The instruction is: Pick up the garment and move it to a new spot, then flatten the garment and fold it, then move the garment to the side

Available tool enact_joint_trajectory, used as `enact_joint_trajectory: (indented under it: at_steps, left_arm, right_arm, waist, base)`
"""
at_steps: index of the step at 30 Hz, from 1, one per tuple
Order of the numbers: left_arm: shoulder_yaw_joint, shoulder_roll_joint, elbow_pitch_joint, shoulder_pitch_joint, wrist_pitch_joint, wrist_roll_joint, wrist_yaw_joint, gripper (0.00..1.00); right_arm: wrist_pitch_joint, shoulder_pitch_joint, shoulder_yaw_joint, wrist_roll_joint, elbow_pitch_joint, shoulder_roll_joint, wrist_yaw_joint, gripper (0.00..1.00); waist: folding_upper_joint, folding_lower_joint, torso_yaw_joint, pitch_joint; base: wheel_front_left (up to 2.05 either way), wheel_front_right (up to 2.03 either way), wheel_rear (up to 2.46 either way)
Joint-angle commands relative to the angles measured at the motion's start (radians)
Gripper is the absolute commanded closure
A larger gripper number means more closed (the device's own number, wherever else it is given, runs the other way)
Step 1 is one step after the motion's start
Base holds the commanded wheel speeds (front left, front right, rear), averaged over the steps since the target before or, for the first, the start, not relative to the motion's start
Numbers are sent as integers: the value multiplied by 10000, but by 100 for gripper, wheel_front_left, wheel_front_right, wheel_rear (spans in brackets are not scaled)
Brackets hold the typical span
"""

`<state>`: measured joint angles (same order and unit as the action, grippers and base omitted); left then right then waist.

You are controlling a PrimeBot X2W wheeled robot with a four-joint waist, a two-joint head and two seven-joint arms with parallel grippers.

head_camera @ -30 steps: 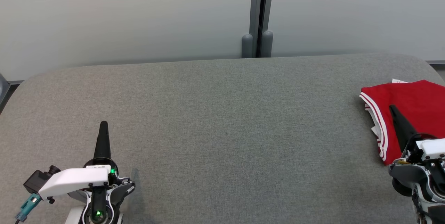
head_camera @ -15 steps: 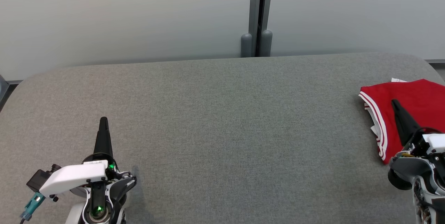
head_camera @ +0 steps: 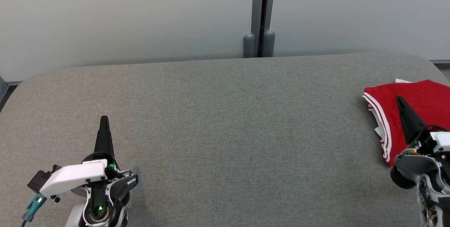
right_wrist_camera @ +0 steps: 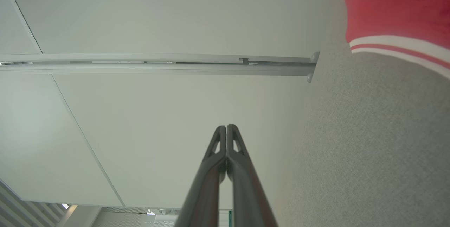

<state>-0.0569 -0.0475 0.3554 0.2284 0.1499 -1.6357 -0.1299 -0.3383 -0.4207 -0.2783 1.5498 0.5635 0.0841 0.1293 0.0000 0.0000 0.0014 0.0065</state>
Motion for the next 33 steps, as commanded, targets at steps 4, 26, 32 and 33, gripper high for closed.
enact_joint_trajectory:
  at_steps: [4, 26, 32, 33]
  left_arm:
    - [28, -21, -8, 73, -19, -41, -40, 100]
    - [22, -22, -13, 71, -14, -47, -40, 100]
    - [21, -22, -14, 71, -13, -47, -40, 100]
    - [21, -22, -14, 71, -13, -47, -40, 100]
  right_arm:
    - [-20, 0, 11, 40, 1, 81, 25, 100]
    - [3, 5, 37, 63, 2, 87, 25, 100]
    - [7, 7, 45, 61, 2, 89, 25, 100]
    - [8, 7, 48, 63, 2, 90, 25, 100]
  waist:
    - [0, 0, 0, 0]
    - [0, 0, 0, 0]
    - [0, 0, 0, 0]
    - [0, 0, 0, 0]
  base:
    - [0, 0, 0]
    - [0, 0, 0]
    - [0, 0, 0]
    - [0, 0, 0]
